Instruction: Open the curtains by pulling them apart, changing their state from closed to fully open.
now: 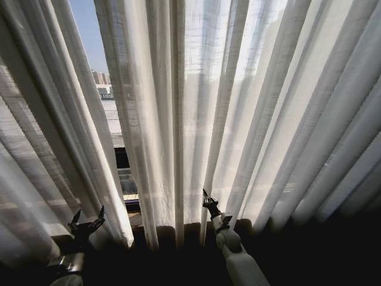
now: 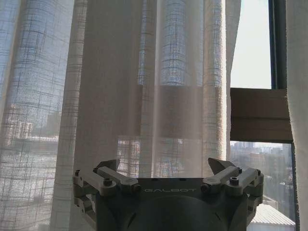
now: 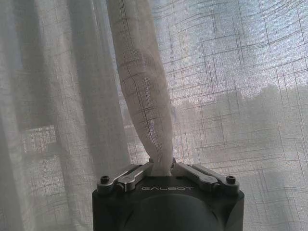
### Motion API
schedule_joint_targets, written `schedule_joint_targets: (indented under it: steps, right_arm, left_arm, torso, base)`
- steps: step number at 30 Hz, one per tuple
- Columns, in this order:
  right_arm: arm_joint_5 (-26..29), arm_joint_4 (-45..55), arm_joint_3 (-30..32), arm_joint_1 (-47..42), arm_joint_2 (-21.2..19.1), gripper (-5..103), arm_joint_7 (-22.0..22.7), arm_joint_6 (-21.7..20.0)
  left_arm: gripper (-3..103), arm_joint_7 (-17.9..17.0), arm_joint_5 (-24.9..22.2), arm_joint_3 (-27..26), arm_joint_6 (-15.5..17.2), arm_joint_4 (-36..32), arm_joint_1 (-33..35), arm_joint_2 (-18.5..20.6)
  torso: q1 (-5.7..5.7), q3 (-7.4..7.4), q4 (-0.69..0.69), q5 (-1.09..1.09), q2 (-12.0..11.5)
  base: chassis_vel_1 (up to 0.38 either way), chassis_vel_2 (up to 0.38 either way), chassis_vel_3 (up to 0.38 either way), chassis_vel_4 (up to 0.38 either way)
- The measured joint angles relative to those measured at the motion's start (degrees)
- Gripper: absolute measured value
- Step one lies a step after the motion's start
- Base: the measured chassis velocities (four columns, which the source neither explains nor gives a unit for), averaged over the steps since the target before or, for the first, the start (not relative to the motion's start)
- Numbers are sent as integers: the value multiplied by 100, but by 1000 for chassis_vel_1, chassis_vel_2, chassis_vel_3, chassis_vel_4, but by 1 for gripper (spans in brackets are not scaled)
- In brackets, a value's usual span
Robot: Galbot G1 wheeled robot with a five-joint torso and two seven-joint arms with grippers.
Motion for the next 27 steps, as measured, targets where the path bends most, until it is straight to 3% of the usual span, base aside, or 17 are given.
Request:
schedule_joint_targets:
  steps: [13,27]
  right_arm:
    - [178,-28,58,1,-37,0,-250,-25]
    - [210,-49,109,-1,-27,0,-423,-62]
  left_arm:
    - [100,0,0,0,0,0,0,0]
    - [100,0,0,0,0,0,0,0]
  torso:
    - [0,0,1,0,0]
    - [0,0,0,1,0]
  base:
    - [-21,-29,37,30]
    - [-206,-237,222,218]
